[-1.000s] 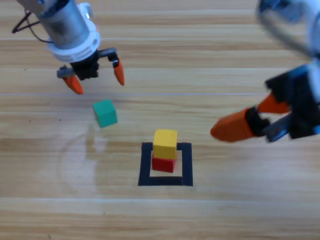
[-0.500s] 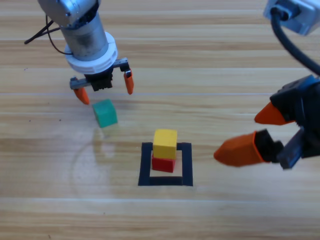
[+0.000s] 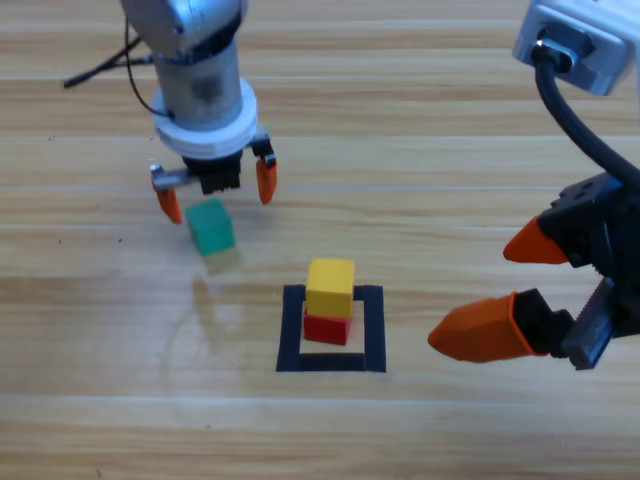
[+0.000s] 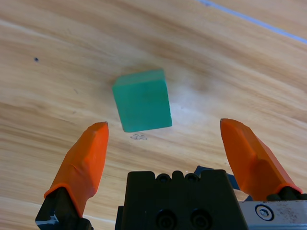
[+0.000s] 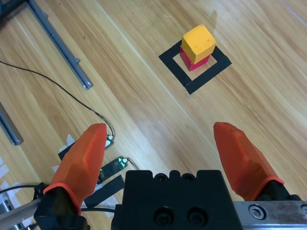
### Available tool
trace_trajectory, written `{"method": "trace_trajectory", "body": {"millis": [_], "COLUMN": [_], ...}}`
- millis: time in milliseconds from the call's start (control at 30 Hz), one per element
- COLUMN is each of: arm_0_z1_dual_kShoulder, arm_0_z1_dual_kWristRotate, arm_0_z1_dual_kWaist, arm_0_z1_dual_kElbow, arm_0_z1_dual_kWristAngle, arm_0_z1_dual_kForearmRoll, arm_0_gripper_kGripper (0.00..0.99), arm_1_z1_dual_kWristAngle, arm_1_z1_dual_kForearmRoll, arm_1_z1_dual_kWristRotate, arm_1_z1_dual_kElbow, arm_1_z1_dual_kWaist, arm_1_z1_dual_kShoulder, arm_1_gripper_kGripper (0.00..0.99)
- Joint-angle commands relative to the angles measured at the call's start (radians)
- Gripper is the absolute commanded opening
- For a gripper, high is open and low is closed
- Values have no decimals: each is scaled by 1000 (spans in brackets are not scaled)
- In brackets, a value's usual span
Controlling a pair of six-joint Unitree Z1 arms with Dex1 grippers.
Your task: Stack the blocks in the rectangular block: red at the bottom, yellow in the middle, green on top
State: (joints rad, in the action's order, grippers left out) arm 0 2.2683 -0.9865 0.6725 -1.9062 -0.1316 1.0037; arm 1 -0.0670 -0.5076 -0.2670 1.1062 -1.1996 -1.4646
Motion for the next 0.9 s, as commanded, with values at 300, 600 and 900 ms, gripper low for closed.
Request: {"method": "trace_trajectory", "body": {"millis": [300,600,900], "arm_0_z1_dual_kShoulder": [120,151,148], "arm_0_z1_dual_kWristRotate": [-118,-98,-90], "arm_0_z1_dual_kWaist": [-67,-114,-114], "arm_0_z1_dual_kElbow": [-2,-14,-5], "arm_0_z1_dual_kWristAngle": [52,73,104], "arm_0_z1_dual_kForearmRoll": [9,6,0], "arm_0_gripper_kGripper": [990,988,874], "arm_1_z1_dual_kWristAngle": [-8,-10,-11], "arm_1_z1_dual_kForearmRoll": [-14,-14,-15], "arm_1_z1_dual_kWristRotate": [12,11,9], "arm_1_z1_dual_kElbow": [-22,-22,-22], "arm_1_z1_dual_kWaist": [-28,-28,-28], "arm_1_z1_dual_kShoulder": [-2,-10,-19], "arm_1_gripper_kGripper": [986,986,986]}}
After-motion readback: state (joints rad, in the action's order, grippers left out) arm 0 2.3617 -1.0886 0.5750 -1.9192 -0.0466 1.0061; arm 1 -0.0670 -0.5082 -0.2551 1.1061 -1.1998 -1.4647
